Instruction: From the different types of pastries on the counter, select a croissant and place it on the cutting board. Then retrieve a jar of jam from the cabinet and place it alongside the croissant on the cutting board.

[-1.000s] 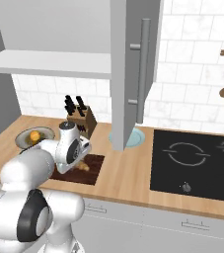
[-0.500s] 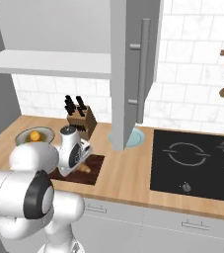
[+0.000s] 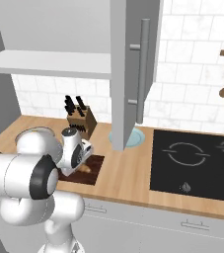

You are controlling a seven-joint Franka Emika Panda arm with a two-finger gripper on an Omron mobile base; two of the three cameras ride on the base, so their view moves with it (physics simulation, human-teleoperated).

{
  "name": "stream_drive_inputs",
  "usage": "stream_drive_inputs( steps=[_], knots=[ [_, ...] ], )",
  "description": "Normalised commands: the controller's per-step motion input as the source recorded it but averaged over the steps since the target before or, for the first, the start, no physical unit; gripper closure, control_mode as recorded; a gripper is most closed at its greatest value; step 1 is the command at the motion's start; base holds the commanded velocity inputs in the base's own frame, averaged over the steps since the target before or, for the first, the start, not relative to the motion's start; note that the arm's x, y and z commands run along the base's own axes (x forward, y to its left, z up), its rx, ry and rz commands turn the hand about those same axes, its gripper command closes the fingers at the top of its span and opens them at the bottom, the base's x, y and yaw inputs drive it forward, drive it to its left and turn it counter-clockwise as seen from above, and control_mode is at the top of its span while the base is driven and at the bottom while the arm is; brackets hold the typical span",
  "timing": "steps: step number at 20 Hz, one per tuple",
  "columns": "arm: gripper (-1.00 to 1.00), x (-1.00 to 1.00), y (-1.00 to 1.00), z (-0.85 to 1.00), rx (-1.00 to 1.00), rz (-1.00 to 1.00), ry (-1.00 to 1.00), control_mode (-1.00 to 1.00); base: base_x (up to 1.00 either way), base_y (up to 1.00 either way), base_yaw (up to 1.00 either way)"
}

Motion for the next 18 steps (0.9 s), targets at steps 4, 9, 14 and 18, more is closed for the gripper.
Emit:
stream_drive_inputs(
  steps=[4,9,14,18],
  knots=[
    [-1.00,-0.03,0.00,-0.22,0.00,0.00,0.00,-1.00,0.00,0.00,0.00],
    [-1.00,0.00,0.00,0.15,0.08,0.00,0.00,-1.00,0.00,0.00,0.00],
    [-1.00,0.00,0.00,0.28,0.05,0.00,0.00,-1.00,0.00,0.00,0.00],
    [-1.00,0.00,0.00,0.32,0.06,0.00,0.05,-1.00,0.00,0.00,0.00]
  ],
)
